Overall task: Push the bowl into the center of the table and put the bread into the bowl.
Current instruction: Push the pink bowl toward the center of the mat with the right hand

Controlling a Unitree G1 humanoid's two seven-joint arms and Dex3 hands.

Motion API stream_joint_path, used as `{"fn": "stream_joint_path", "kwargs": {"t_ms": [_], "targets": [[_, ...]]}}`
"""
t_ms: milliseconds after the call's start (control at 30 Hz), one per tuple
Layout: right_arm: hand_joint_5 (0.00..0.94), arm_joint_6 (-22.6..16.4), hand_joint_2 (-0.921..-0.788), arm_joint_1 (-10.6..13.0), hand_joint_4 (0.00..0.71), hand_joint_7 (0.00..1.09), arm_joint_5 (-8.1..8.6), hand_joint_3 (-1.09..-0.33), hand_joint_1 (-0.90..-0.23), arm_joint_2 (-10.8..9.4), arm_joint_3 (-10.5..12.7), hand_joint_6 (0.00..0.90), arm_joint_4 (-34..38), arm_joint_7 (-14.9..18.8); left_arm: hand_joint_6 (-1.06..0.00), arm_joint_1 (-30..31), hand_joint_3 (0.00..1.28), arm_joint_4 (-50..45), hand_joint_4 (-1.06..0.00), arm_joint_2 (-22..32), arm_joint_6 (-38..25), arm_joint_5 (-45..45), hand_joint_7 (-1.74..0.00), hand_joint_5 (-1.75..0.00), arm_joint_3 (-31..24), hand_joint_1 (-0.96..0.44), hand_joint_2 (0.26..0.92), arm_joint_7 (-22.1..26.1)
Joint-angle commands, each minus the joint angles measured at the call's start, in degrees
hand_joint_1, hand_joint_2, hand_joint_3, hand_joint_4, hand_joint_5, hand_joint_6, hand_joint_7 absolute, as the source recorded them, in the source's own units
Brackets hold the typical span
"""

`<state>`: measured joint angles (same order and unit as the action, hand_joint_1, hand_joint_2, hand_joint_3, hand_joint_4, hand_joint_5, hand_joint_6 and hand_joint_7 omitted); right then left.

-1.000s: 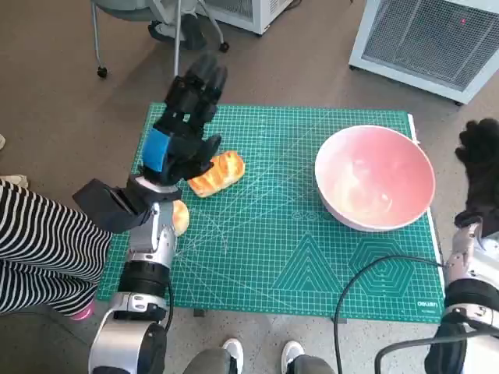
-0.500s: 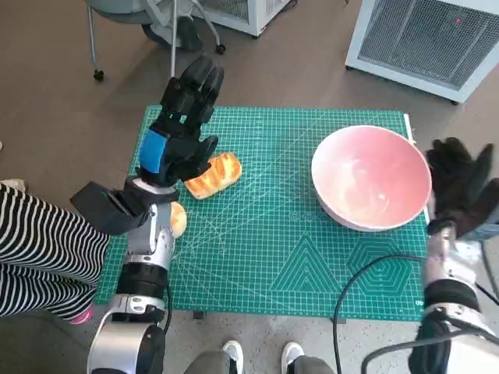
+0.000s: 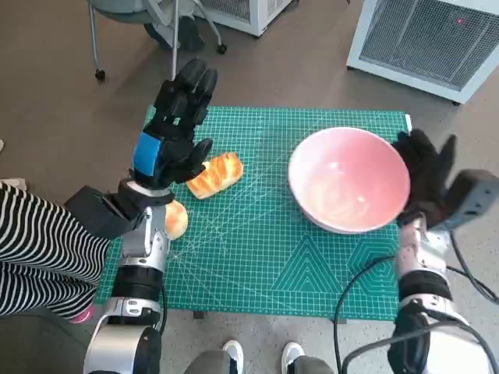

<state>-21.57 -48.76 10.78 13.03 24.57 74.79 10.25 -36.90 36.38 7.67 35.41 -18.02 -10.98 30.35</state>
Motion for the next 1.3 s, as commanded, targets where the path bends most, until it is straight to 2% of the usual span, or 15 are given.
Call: {"fn": "stream_joint_path", "kwargs": {"t_ms": [33,167,367,867,1167,1300], "targets": [[0.008,0.85,-0.921,-0.18,0.133,0.31,-0.71,-0.867,-0.662,-1.51,-1.07,0.047,0.75,0.96,-0.01,0.84,0.42,-1.61,-0.10,0.75,0.35,-0.16,-0.41,-0.01,-0.41,-0.70,0.921,-0.15],[0.007,0.31,-0.921,-0.62,0.132,0.31,-0.43,-0.866,-0.661,-2.78,-1.49,0.046,0.56,1.64,-0.01,1.32,0.42,-2.22,-0.10,0.85,0.32,0.10,-0.40,-0.01,-0.35,-0.69,0.921,-0.53],[0.005,0.68,-0.921,-1.53,0.133,0.32,0.66,-0.862,-0.667,-4.53,-0.94,0.053,0.61,2.46,-0.02,1.71,0.41,-2.50,-0.11,1.21,0.41,0.33,-0.39,-0.01,-0.36,-0.69,0.921,-0.90],[0.000,2.60,-0.921,-3.74,0.112,0.30,4.05,-0.797,-0.695,-9.41,2.28,0.040,0.91,2.96,-0.03,2.02,0.42,-2.90,-0.11,1.30,0.37,0.84,-0.37,-0.01,-0.04,-0.68,0.921,-2.04],[0.000,4.01,-0.921,-4.49,0.098,0.29,4.23,-0.792,-0.679,-9.79,2.58,0.038,0.79,3.58,-0.03,2.06,0.41,-2.58,-0.11,1.17,0.32,0.99,-0.36,-0.01,0.26,-0.69,0.921,-2.16],[0.000,3.22,-0.921,-4.55,0.096,0.29,2.80,-0.795,-0.666,-8.71,1.25,0.040,0.38,3.49,-0.04,2.24,0.41,-2.66,-0.11,1.01,0.23,0.84,-0.36,0.00,0.40,-0.69,0.921,-1.98]]}}
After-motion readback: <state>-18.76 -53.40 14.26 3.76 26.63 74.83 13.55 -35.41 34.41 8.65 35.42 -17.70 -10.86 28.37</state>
